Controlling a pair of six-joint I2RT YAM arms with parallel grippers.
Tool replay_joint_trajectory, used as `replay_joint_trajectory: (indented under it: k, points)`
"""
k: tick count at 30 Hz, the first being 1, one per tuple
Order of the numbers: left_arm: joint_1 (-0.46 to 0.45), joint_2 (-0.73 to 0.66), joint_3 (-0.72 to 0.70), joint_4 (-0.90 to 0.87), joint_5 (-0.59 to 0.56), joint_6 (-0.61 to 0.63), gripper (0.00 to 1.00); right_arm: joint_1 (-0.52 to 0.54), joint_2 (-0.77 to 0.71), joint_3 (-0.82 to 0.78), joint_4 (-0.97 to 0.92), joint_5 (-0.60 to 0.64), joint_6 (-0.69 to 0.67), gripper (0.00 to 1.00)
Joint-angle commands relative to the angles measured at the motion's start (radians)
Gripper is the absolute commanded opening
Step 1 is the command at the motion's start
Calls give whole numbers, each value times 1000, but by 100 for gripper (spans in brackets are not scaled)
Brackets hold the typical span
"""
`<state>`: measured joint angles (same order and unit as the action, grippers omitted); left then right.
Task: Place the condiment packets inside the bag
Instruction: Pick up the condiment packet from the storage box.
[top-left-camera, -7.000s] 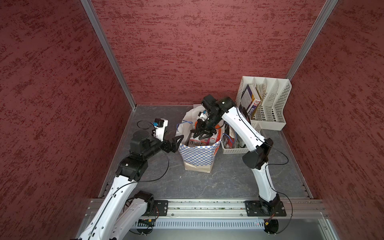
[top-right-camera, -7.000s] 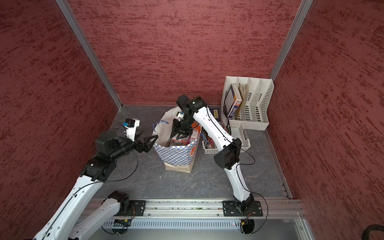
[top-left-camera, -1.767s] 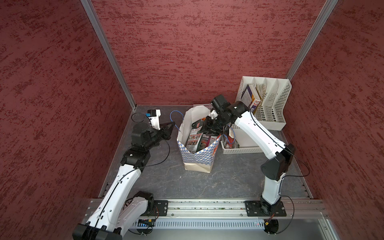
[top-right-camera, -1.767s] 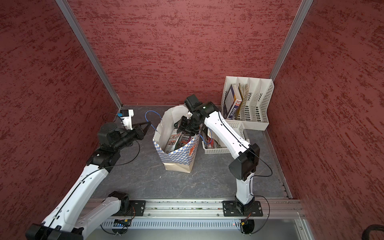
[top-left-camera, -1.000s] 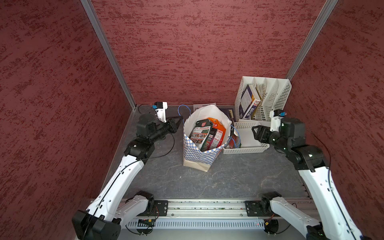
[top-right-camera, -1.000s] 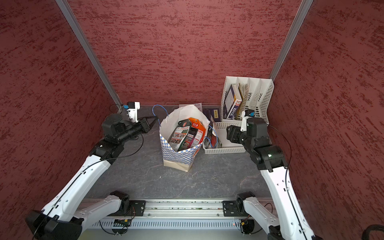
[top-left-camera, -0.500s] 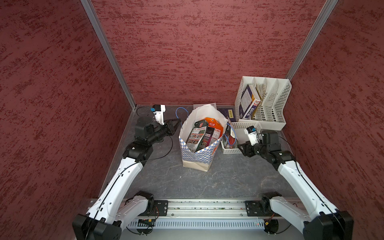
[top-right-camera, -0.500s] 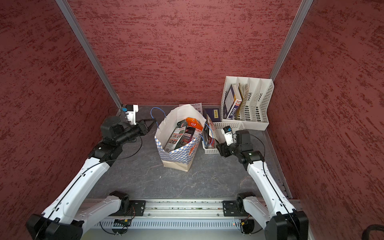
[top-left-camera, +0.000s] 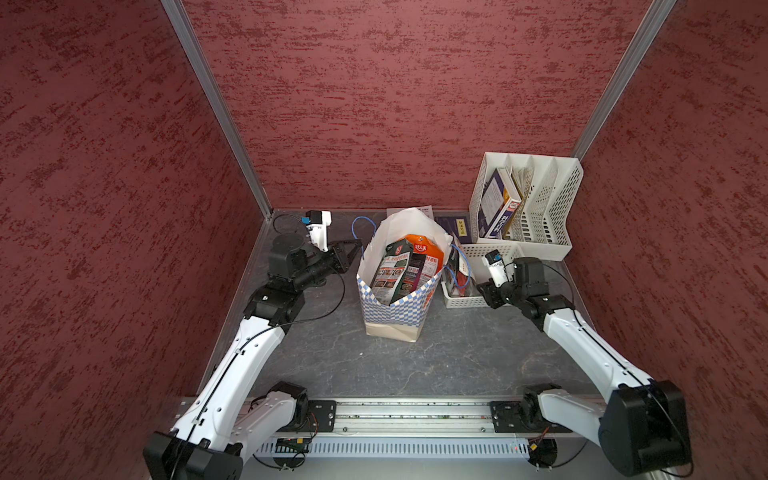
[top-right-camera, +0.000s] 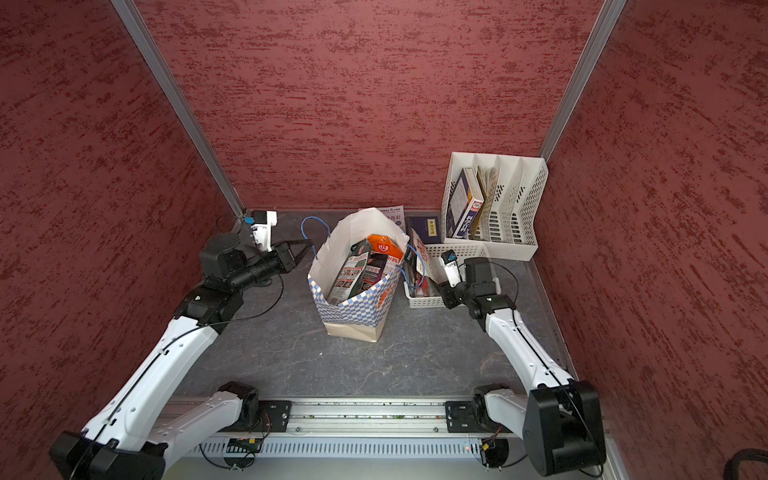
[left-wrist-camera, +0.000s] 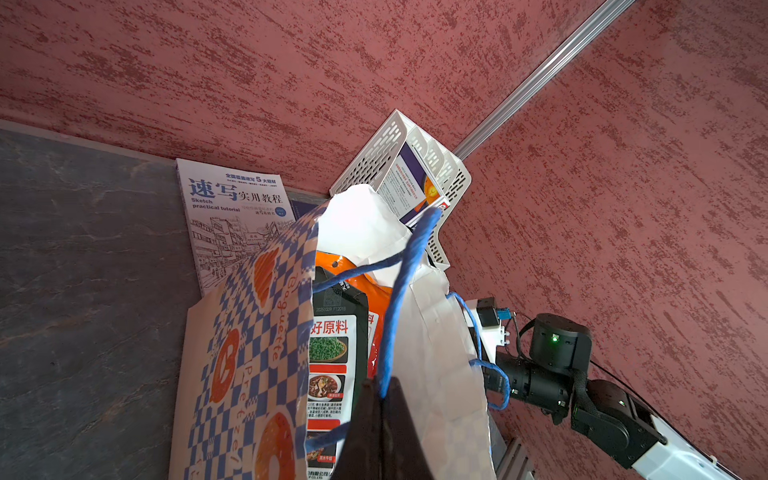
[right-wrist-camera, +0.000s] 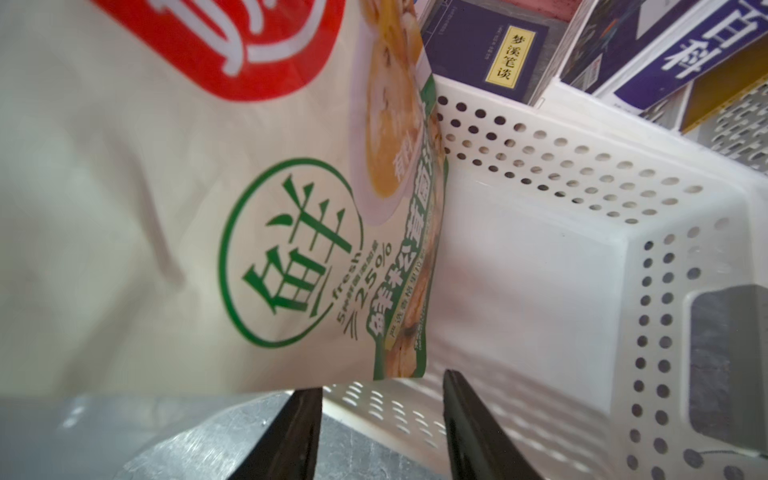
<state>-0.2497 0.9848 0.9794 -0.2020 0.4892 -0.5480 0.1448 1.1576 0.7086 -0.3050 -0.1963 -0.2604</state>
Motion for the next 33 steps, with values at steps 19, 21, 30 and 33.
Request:
replay_joint_trajectory:
  k: [19, 21, 30, 33]
  points:
    - [6, 5, 9, 98, 47, 14, 0, 24, 246, 9, 445, 94, 62, 2]
    - [6, 0, 11, 94, 55, 18, 0, 24, 222, 19, 425, 146, 85, 0]
    - [7, -19, 2, 48, 21, 54, 0, 25, -153, 213, -43, 257, 221, 0]
    - [8, -29, -13, 55, -2, 55, 0, 25, -229, 375, -214, 170, 309, 0]
